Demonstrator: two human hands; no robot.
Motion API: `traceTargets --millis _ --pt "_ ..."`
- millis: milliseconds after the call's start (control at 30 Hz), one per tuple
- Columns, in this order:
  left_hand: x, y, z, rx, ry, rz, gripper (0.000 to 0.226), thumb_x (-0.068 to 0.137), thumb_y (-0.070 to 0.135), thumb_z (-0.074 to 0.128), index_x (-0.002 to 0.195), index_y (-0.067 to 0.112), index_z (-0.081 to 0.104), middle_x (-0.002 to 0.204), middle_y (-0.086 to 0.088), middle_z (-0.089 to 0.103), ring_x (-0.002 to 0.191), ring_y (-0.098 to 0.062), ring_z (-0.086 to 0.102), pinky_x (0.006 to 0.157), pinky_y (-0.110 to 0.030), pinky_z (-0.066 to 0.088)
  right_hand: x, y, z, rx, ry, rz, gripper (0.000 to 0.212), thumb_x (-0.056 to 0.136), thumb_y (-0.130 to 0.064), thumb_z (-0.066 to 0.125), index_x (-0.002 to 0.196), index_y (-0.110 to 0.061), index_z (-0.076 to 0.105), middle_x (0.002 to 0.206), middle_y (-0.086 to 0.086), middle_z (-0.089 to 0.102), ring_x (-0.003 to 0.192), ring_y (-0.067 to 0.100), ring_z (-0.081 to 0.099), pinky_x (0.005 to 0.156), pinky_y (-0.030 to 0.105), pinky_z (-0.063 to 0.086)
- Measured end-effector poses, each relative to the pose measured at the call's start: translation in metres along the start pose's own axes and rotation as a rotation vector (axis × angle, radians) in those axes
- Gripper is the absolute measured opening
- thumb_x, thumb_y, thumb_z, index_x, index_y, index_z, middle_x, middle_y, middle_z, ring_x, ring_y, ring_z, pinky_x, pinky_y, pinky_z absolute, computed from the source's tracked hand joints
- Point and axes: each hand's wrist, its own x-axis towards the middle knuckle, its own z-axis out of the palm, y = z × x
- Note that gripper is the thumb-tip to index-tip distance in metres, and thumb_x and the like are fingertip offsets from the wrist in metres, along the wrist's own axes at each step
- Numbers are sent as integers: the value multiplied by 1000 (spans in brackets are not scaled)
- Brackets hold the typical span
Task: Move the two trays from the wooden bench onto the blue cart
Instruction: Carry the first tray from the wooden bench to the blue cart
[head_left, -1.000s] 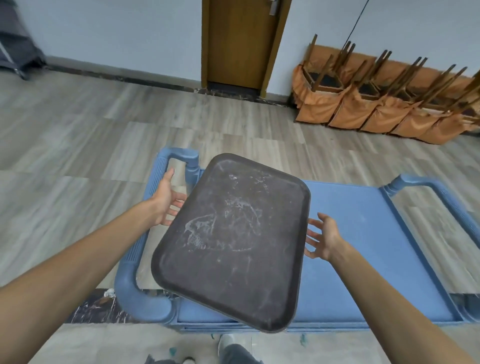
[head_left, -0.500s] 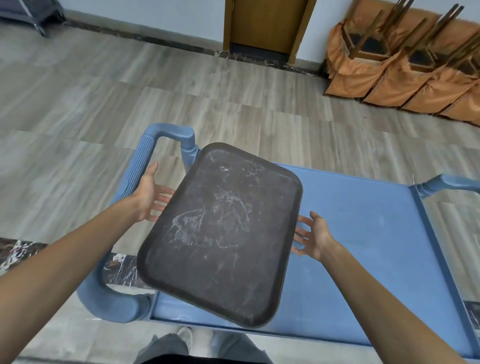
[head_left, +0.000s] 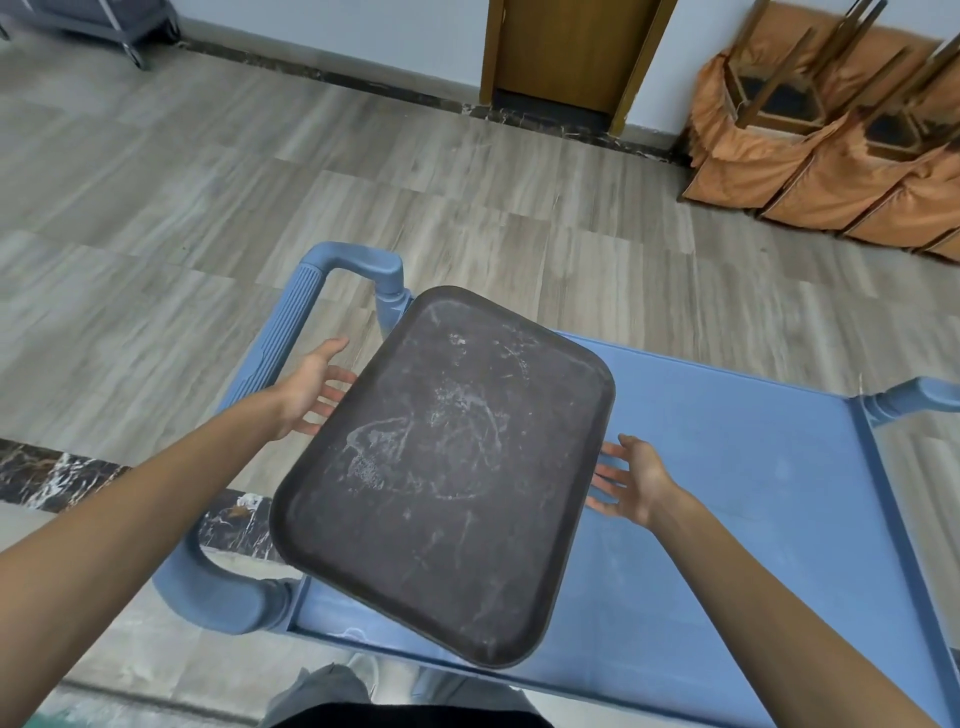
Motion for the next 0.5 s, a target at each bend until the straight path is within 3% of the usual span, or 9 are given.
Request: traceTargets --millis 133,233,300,333,400,500 --pt "-11 -1 2 113 -42 65 69 90 78 25 127 31 57 120 -3 60 105 -21 58 95 -47 43 -1 -7 0 -157 76 -109 33 105 -37 41 122 -16 60 112 11 65 103 25 63 80 48 56" --pt "-27 0 7 244 -109 167 53 89 79 27 110 47 64 112 17 64 101 -6 61 87 -36 44 -4 -12 3 -404 209 -328 31 103 -35 47 126 -17 58 113 7 62 99 24 61 85 48 55" --pt "-37 -1 12 419 -87 288 61 87 82 29 127 49 61 131 15 59 123 -12 57 105 -37 41 -10 -14 10 -603 275 -484 36 100 -41 51 127 -18 60 126 9 63 102 25 60 95 48 52" --pt "-42 -2 14 540 -48 351 71 86 83 29 142 46 50 148 10 47 139 -19 44 115 -42 31 -15 -15 15 -716 303 -560 43 99 -47 52 131 -20 59 133 10 60 110 27 58 99 47 49" --pt "-53 -4 16 726 3 456 80 87 83 27 156 42 28 166 9 15 154 -20 9 122 -48 11 -30 -12 28 -912 323 -710 58 97 -60 49 144 -25 54 149 7 49 133 30 47 106 48 42" --pt "-78 -8 8 927 98 645 79 87 84 24 157 47 15 168 14 -15 149 -15 -30 122 -51 -7 -58 -5 58 -1112 289 -893 77 90 -82 36 155 -41 37 168 -8 23 153 20 17 115 50 32"
